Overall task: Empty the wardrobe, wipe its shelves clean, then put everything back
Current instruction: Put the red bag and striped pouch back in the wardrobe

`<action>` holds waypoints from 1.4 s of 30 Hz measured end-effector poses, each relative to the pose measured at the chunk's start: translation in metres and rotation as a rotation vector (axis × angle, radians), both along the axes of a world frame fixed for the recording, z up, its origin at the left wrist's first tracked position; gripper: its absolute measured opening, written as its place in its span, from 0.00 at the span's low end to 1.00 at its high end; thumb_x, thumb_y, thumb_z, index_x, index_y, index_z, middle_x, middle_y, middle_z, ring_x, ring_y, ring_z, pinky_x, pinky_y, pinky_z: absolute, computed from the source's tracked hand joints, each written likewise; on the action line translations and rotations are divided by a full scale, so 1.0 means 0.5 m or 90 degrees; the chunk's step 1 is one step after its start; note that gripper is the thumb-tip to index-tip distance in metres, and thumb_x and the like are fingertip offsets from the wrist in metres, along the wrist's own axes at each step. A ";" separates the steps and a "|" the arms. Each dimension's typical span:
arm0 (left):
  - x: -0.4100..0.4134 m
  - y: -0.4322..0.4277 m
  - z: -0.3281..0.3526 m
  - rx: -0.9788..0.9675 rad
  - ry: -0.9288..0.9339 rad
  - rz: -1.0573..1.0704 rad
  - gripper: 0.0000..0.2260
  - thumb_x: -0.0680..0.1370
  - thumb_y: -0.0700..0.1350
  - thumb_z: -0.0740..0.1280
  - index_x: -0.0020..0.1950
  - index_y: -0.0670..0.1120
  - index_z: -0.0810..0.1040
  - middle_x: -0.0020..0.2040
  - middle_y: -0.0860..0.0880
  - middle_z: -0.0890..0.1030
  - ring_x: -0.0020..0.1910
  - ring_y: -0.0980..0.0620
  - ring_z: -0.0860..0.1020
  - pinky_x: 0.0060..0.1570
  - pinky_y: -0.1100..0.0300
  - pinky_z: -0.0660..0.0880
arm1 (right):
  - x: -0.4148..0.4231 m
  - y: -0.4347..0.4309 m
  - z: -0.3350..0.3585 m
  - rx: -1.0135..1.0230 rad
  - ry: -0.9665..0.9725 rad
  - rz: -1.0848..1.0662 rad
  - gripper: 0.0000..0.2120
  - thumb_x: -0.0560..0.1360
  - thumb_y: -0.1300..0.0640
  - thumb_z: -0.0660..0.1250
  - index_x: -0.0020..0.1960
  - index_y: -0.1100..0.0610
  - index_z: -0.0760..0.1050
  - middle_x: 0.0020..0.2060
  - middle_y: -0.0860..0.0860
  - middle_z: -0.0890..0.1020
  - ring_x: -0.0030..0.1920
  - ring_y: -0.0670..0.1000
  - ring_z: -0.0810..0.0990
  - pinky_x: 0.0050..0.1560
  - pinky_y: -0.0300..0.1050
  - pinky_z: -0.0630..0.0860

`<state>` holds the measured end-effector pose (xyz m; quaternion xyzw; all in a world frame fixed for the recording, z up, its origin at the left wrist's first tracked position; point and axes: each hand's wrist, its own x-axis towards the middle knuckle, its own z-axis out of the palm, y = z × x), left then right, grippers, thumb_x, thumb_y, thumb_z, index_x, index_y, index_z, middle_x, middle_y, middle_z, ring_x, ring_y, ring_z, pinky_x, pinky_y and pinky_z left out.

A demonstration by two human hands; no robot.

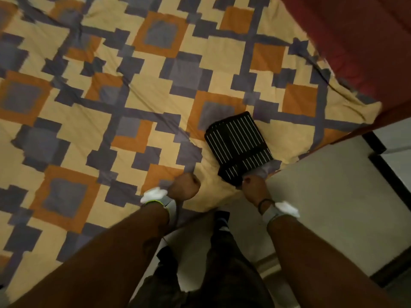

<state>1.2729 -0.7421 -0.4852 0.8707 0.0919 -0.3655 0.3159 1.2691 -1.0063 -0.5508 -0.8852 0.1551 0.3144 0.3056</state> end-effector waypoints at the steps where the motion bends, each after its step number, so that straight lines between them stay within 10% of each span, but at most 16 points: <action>1: 0.023 -0.020 -0.028 -0.006 0.004 -0.014 0.14 0.81 0.43 0.62 0.36 0.42 0.74 0.36 0.38 0.77 0.37 0.39 0.76 0.41 0.49 0.72 | 0.035 -0.017 -0.019 0.000 0.008 0.005 0.10 0.78 0.62 0.63 0.55 0.60 0.81 0.52 0.62 0.82 0.53 0.65 0.79 0.55 0.54 0.77; 5: 0.122 -0.087 -0.153 -0.003 0.021 0.030 0.18 0.81 0.48 0.62 0.32 0.43 0.68 0.32 0.40 0.72 0.32 0.43 0.68 0.37 0.48 0.67 | 0.177 -0.076 -0.105 -0.007 0.018 0.001 0.10 0.80 0.58 0.63 0.58 0.61 0.79 0.55 0.61 0.81 0.56 0.65 0.79 0.56 0.57 0.77; 10: 0.221 -0.175 -0.261 -0.087 0.185 0.265 0.15 0.80 0.47 0.67 0.62 0.39 0.75 0.56 0.43 0.78 0.56 0.42 0.78 0.57 0.46 0.79 | 0.311 -0.142 -0.243 -0.065 -0.011 -0.068 0.31 0.80 0.46 0.65 0.75 0.64 0.64 0.71 0.64 0.70 0.69 0.67 0.70 0.70 0.59 0.68; 15: 0.229 -0.225 -0.348 -0.188 0.308 0.499 0.24 0.78 0.49 0.72 0.70 0.42 0.71 0.62 0.43 0.78 0.58 0.43 0.78 0.54 0.48 0.79 | 0.351 -0.179 -0.318 -0.030 0.018 -0.059 0.43 0.73 0.32 0.66 0.77 0.58 0.61 0.72 0.60 0.70 0.70 0.64 0.70 0.69 0.62 0.69; 24: 0.177 -0.113 -0.212 -0.211 0.258 0.548 0.17 0.81 0.42 0.68 0.69 0.43 0.73 0.62 0.43 0.80 0.61 0.43 0.78 0.63 0.47 0.76 | 0.293 -0.127 -0.168 0.264 0.016 -0.133 0.26 0.77 0.51 0.72 0.72 0.58 0.72 0.67 0.54 0.78 0.66 0.54 0.76 0.71 0.54 0.71; 31: -0.037 0.110 -0.006 -0.188 0.076 0.682 0.11 0.79 0.51 0.70 0.52 0.44 0.83 0.48 0.44 0.86 0.44 0.46 0.85 0.51 0.51 0.83 | 0.136 0.106 0.012 0.417 0.126 -0.155 0.38 0.72 0.39 0.75 0.76 0.45 0.65 0.70 0.46 0.73 0.69 0.55 0.73 0.69 0.61 0.71; 34: -0.204 0.214 0.073 -0.155 0.011 0.734 0.20 0.77 0.60 0.67 0.52 0.44 0.85 0.50 0.45 0.85 0.48 0.44 0.84 0.55 0.48 0.80 | 0.059 0.229 0.089 0.460 0.156 -0.085 0.27 0.75 0.45 0.74 0.71 0.48 0.72 0.64 0.51 0.80 0.63 0.58 0.79 0.63 0.61 0.76; 39: -0.517 0.318 0.168 -0.007 -0.057 0.716 0.09 0.79 0.40 0.63 0.43 0.44 0.81 0.42 0.48 0.83 0.41 0.48 0.82 0.40 0.61 0.76 | -0.085 0.414 0.213 0.487 0.162 0.160 0.21 0.74 0.47 0.74 0.65 0.48 0.77 0.58 0.54 0.84 0.58 0.58 0.83 0.60 0.63 0.78; 42: -0.735 0.357 0.192 0.100 -0.068 0.686 0.09 0.67 0.46 0.66 0.44 0.44 0.80 0.44 0.45 0.82 0.47 0.44 0.81 0.47 0.52 0.77 | -0.213 0.522 0.273 0.489 0.109 0.312 0.10 0.77 0.48 0.71 0.57 0.42 0.80 0.58 0.52 0.84 0.58 0.57 0.82 0.60 0.62 0.78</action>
